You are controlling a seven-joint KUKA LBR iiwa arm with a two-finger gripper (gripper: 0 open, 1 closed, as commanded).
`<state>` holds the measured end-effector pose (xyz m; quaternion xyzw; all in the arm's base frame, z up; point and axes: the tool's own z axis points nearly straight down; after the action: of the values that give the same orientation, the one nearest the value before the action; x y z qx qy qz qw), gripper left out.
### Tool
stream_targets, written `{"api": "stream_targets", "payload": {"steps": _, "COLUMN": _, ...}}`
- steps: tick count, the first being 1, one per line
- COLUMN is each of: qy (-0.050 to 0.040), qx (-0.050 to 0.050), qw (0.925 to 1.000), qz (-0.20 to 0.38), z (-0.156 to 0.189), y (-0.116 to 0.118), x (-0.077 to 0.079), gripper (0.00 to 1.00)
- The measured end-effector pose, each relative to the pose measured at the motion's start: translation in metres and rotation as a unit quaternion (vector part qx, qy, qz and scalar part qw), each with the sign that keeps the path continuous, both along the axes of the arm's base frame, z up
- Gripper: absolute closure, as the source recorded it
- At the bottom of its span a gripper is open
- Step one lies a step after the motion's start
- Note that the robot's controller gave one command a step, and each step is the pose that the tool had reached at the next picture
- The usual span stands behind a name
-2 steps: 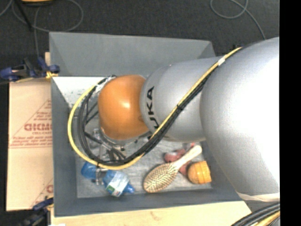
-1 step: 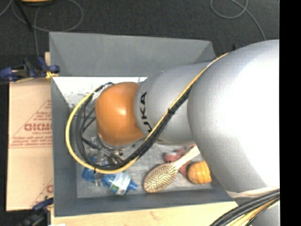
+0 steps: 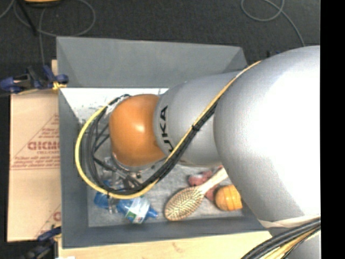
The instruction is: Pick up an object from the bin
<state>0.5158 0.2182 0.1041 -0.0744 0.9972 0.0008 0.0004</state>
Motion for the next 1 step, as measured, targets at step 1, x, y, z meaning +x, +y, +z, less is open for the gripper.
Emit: {"api": "stream_targets", "payload": {"steps": 1, "qy": 0.0002, "qx": 0.000, "qw": 1.0000, "qz": -0.001, "z": 0.0000, "y": 0.0000, "x": 0.0000, "gripper": 1.00}}
